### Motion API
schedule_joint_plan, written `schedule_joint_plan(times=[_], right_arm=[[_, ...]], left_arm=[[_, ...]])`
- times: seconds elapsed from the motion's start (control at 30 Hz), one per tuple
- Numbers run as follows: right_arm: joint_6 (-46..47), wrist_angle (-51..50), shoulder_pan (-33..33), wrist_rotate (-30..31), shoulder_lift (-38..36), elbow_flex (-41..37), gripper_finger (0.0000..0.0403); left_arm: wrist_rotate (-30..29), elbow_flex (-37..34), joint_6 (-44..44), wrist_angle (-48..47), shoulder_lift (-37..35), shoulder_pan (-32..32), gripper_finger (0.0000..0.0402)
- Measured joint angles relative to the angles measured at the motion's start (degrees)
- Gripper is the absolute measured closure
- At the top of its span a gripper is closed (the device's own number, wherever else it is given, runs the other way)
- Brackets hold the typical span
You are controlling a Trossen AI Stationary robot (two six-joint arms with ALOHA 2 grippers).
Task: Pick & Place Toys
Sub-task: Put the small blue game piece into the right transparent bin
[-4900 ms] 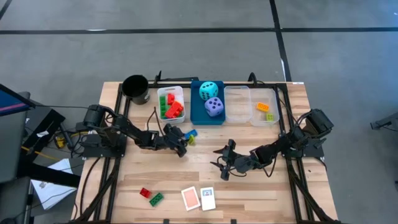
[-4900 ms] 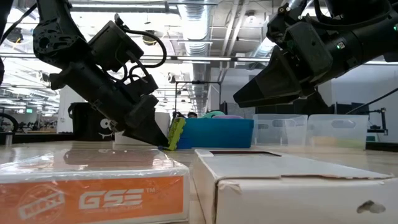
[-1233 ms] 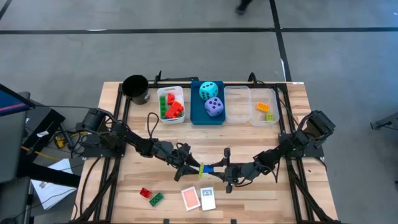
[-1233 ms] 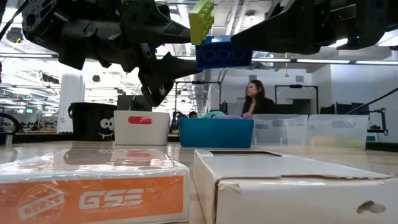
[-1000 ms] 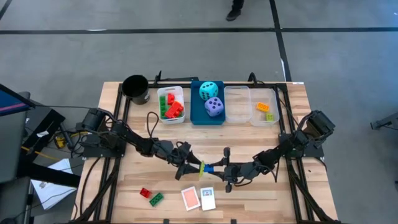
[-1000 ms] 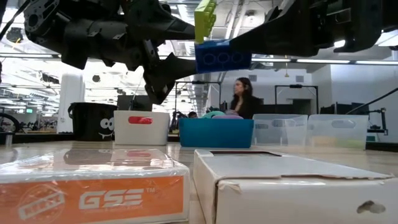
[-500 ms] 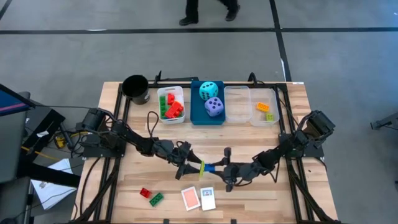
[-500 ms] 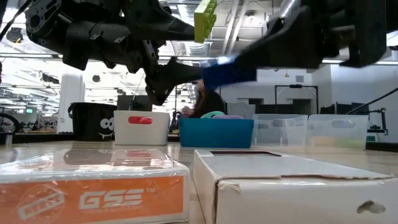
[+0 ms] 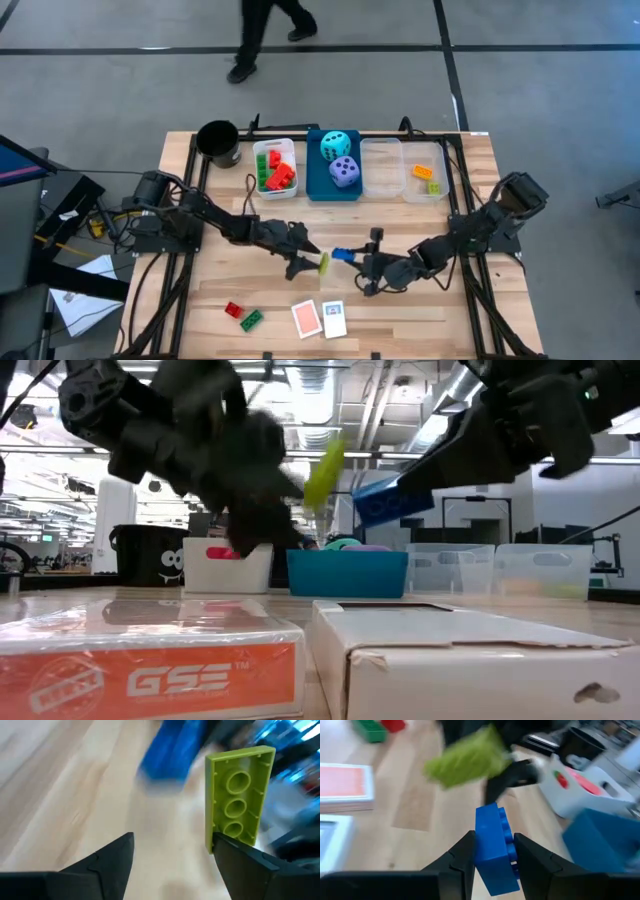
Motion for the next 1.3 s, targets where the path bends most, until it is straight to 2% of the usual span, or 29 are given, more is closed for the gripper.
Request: schedule_joint_plan(times=[0.13, 0.3, 0.47, 0.6, 0.73, 0.83, 0.93, 1.17, 1.3], right_arm=[[4.6, -6.6, 0.0, 4.0, -4.0, 0.0, 0.0292], [7.9, -9.7, 0.0, 5.8, -7.5, 0.0, 0.0292], [7.9, -9.7, 0.0, 7.5, -8.2, 0.0, 0.0292], [8.0, -11.9, 0.0, 12.8, -8.2, 0.0, 0.0292], [12.2, -18.3, -0.1, 21.3, -10.0, 0.1, 0.0292], [20.7, -28.2, -0.5, 27.7, -13.2, 0.0, 0.0292], [33.1, -41.1, -2.0, 31.0, -18.1, 0.0, 0.0292], [66.2, -76.6, -9.9, 30.9, -29.8, 0.0, 0.0291], [79.1, -90.3, -13.7, 30.5, -33.3, 0.0, 0.0289]], left_arm=[[-2.9, 0.0, -1.1, -16.2, 0.0, 1.4, 0.0149], [-6.0, 0.4, -4.8, -25.6, -0.4, 1.4, 0.0164], [-6.1, -0.2, -3.9, -22.4, -1.2, 1.3, 0.018], [-5.7, -0.4, -2.4, -19.6, -4.6, 1.3, 0.0187], [-5.8, -0.4, -0.3, -19.2, -9.7, 1.3, 0.0187], [-6.3, -0.4, -0.2, -19.1, -13.6, 1.3, 0.0186], [-7.7, -0.4, 1.3, -19.6, -16.6, 1.3, 0.0188], [-9.0, -0.4, 4.0, -20.0, -20.4, 1.3, 0.0196], [-9.0, -0.3, 3.9, -20.6, -20.6, 1.3, 0.0199]])
